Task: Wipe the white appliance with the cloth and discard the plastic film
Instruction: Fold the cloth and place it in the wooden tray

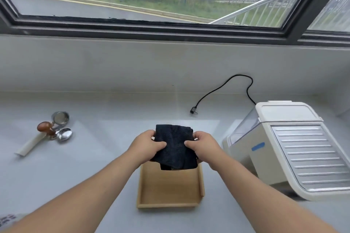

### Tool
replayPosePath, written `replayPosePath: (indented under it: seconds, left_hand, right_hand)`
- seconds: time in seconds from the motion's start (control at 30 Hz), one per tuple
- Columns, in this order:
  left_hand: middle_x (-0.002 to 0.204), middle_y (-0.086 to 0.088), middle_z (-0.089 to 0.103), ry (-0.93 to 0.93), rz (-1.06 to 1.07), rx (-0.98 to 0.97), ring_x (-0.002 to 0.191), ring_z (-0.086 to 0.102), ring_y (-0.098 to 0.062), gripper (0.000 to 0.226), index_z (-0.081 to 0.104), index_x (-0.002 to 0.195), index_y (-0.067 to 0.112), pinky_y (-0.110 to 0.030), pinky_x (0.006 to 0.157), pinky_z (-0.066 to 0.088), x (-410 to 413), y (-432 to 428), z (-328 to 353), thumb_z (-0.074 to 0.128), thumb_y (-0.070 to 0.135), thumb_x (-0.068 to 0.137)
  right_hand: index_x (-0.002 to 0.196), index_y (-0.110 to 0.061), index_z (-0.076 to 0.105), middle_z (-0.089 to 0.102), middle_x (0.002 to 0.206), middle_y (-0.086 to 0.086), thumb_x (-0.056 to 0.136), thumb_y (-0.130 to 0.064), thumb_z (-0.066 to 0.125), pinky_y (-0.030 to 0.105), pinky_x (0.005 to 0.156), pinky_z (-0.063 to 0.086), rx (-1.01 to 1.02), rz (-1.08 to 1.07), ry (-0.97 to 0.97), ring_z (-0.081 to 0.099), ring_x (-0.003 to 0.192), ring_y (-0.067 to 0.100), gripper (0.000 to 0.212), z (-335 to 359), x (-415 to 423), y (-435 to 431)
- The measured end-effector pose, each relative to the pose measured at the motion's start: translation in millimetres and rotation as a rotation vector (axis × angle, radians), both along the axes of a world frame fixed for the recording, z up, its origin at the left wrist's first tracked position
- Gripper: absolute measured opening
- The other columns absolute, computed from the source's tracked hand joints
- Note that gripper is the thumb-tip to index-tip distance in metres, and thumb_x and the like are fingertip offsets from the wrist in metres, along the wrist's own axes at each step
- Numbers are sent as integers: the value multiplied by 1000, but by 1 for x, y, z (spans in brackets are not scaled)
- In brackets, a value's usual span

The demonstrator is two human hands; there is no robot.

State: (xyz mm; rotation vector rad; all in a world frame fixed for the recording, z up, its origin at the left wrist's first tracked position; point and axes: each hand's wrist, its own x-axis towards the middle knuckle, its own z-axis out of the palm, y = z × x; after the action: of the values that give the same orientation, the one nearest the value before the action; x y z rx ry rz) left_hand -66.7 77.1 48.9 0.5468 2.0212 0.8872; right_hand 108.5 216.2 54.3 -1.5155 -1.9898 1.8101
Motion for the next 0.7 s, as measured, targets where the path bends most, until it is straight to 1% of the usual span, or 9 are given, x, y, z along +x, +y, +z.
replayPosePath:
  seconds: [0.07, 0.2, 0.27, 0.37, 0.47, 0.53, 0.6, 0.7]
  left_hand:
    - [103, 5, 74, 22, -18, -36, 92, 74, -17, 22, 65, 106, 30, -42, 82, 64, 2, -5, -12, 75, 31, 86]
    - [101, 9, 71, 65, -35, -73, 92, 70, -12, 16, 66, 101, 31, -39, 85, 62, 8, -11, -30, 73, 29, 88]
    - [101, 8, 71, 62, -37, -88, 93, 71, -14, 19, 67, 105, 32, -40, 88, 61, 11, -12, -37, 73, 28, 87]
    - [101, 7, 71, 78, -34, -131, 94, 71, -16, 21, 68, 107, 26, -43, 90, 61, 13, -16, -46, 73, 30, 86]
    - [101, 8, 72, 84, -33, -142, 94, 71, -16, 25, 69, 110, 29, -44, 90, 61, 15, -20, -54, 72, 31, 86]
    - [101, 10, 72, 88, -46, -146, 94, 71, -15, 30, 69, 115, 33, -42, 90, 61, 17, -23, -58, 72, 32, 85]
    - [102, 12, 72, 103, -66, -157, 95, 70, -14, 35, 67, 120, 35, -41, 90, 61, 18, -26, -63, 72, 33, 85]
    - [101, 12, 73, 142, -94, -202, 95, 70, -15, 35, 67, 118, 34, -40, 89, 60, 19, -28, -65, 71, 34, 83]
  right_hand:
    - [100, -11, 67, 75, 100, 15, 91, -16, 66, 54, 62, 65, -15, 13, -31, 77, 84, 32, 10, -12, 3, -3]
    - [103, -11, 66, 74, 104, 15, 91, -17, 66, 56, 65, 65, -49, 25, -54, 76, 88, 33, 13, -30, 3, -10]
    - [103, -13, 66, 74, 105, 14, 93, -17, 66, 55, 65, 65, -58, 39, -59, 76, 88, 31, 11, -37, 2, -14]
    - [104, -14, 65, 73, 106, 11, 95, -18, 66, 54, 65, 65, -65, 56, -88, 75, 89, 30, 10, -47, -1, -18]
    - [104, -13, 65, 73, 105, 13, 95, -17, 65, 55, 66, 65, -55, 73, -112, 75, 91, 33, 10, -55, -1, -21]
    - [102, -15, 67, 75, 100, 12, 94, -18, 64, 52, 65, 65, -47, 88, -131, 75, 88, 33, 9, -61, 0, -24]
    - [101, -15, 66, 74, 95, 12, 92, -19, 64, 46, 59, 64, -28, 111, -177, 75, 82, 33, 10, -66, 2, -26]
    - [98, -14, 63, 71, 83, 10, 88, -19, 63, 41, 52, 63, -17, 138, -238, 72, 61, 29, 11, -70, 5, -27]
